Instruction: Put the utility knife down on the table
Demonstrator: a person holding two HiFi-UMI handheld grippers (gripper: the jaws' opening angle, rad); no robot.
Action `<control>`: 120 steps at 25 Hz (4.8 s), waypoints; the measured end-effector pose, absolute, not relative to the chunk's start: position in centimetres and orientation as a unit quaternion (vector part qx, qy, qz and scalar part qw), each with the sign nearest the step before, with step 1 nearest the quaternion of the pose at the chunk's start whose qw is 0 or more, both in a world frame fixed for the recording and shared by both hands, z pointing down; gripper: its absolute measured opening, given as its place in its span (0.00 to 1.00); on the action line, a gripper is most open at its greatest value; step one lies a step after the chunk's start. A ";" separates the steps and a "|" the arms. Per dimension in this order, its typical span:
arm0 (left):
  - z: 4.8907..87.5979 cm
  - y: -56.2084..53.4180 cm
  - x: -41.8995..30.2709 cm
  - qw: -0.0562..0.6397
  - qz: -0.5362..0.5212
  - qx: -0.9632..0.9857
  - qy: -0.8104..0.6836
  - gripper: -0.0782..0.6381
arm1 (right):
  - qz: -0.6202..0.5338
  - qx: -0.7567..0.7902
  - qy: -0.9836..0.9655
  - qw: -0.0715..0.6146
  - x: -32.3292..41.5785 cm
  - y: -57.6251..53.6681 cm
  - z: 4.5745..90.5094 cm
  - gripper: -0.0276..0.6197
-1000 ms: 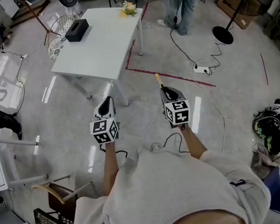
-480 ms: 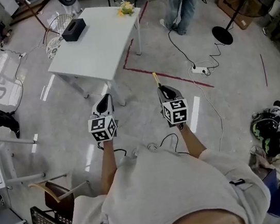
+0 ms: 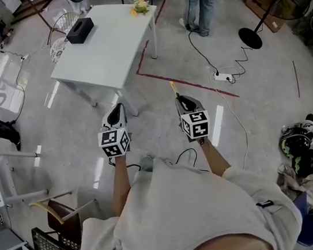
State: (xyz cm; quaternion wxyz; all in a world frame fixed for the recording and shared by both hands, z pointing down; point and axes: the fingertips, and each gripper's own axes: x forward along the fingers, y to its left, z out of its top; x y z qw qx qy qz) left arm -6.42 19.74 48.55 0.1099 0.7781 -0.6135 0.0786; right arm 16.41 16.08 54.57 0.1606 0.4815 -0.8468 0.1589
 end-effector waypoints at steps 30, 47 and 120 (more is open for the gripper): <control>48.9 -3.4 -11.3 0.116 0.063 0.812 -0.569 0.15 | 0.151 0.521 -0.822 0.173 11.1 -3.6 54.2 0.17; 49.8 -18.6 -15.9 0.121 0.064 0.835 -0.533 0.15 | 0.154 0.549 -0.801 0.183 6.3 -16.5 54.6 0.17; 62.7 -31.5 -17.7 0.264 0.157 0.774 -0.553 0.15 | 0.241 0.428 -0.816 0.304 -0.5 -38.4 69.4 0.17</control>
